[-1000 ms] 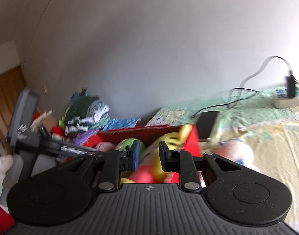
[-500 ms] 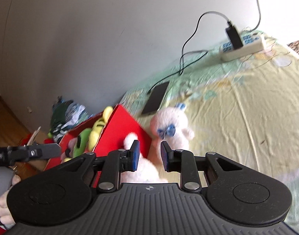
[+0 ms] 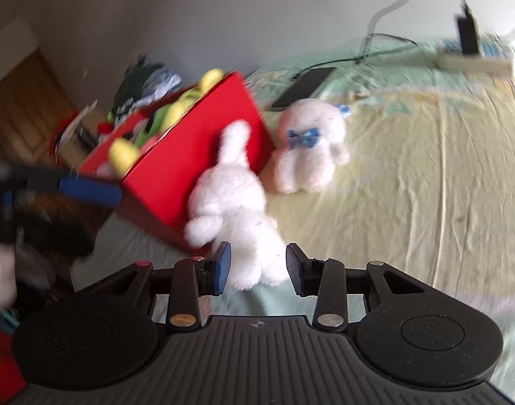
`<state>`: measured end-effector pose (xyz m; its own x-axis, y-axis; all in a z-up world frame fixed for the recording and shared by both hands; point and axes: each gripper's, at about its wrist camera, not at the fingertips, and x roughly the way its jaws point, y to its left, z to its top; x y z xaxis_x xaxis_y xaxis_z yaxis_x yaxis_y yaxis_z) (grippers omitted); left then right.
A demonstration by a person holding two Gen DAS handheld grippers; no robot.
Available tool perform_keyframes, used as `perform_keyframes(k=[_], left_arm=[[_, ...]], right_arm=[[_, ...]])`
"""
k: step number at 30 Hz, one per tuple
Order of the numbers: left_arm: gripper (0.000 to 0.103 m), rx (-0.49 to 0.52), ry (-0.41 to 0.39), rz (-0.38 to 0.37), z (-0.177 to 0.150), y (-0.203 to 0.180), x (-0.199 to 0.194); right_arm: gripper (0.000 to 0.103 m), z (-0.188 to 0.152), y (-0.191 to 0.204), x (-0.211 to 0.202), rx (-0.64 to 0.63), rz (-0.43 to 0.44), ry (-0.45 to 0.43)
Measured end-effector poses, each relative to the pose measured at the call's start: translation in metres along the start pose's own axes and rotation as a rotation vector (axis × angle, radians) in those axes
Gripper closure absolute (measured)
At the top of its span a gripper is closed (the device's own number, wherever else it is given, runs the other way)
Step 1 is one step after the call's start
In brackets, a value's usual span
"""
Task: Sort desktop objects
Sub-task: 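Move both grippers to the white bunny plush with checkered ears, then close both grippers on the white bunny plush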
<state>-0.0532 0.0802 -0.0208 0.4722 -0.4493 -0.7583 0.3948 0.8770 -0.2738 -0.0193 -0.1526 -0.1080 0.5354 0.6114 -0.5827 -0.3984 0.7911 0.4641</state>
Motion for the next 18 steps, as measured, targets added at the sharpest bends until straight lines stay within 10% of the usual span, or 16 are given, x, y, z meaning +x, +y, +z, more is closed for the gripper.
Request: perform_keyframes(k=[6,13,18], left_arm=[[0.008,-0.054,0.048,0.034,-0.004,-0.004,0.044],[0.008,0.003,0.064,0.182,-0.004,-0.011,0.085],[0.007,0.014,0.066,0.157,-0.003,-0.015,0.09]], right_arm=[[0.063,0.022,-0.021,0.006,0.166,0.054,-0.069],[0.063,0.022,-0.033,0.053,0.308,0.15,0.022],[0.064,0.004,-0.054,0.06,0.544,0.259,0.069]])
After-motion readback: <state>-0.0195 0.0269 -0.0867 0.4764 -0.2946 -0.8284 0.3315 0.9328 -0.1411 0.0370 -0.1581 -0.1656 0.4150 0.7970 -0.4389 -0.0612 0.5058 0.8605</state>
